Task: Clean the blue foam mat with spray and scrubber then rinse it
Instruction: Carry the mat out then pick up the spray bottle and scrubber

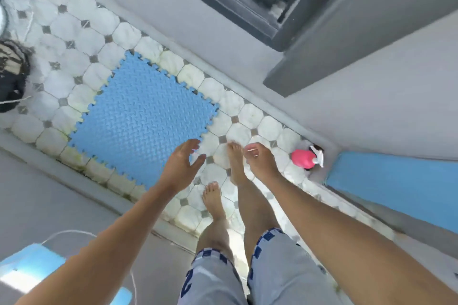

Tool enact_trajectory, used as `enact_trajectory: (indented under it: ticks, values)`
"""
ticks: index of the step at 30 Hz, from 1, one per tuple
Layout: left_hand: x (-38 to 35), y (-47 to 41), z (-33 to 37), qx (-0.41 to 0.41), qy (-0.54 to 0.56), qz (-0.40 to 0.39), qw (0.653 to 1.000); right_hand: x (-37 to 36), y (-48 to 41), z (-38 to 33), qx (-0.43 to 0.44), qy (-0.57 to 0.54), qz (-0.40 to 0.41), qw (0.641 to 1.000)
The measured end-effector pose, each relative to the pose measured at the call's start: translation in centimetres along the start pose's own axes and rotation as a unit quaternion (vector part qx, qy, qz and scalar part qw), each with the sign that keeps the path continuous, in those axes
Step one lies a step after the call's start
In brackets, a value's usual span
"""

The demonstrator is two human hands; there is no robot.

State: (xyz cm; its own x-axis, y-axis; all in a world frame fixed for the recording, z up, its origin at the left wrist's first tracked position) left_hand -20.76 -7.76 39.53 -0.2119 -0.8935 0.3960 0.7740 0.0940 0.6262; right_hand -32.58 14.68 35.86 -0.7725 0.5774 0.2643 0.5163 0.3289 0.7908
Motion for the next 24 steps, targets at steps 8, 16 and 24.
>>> enact_trajectory:
  ticks: [8,16,24]
  values:
    - [-11.9,-6.6,8.3,0.028,-0.049,-0.200,0.978,8.2,9.9,16.9,-0.107,-0.274,0.149,0.944]
    - [-28.4,-17.3,14.4,0.029,-0.119,-0.268,0.956,14.4,9.0,34.0,-0.162,-0.404,0.216,0.874]
    - [-45.1,-25.5,16.9,-0.041,-0.213,-0.264,0.940,18.9,-6.7,46.9,-0.201,-0.335,0.142,0.910]
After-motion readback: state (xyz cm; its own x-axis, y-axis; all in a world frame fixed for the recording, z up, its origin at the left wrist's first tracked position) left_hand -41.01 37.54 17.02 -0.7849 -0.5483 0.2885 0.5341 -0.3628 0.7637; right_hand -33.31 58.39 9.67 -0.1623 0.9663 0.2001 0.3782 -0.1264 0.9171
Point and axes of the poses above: each hand's wrist, its own y-axis away from the middle knuckle, its own x-axis out of the back of the hand, z = x × y, the point moved 6 cm from there along -y, towards the middle knuckle, and after that the axes turned 15 degrees about -z, right-handed, at the moved point
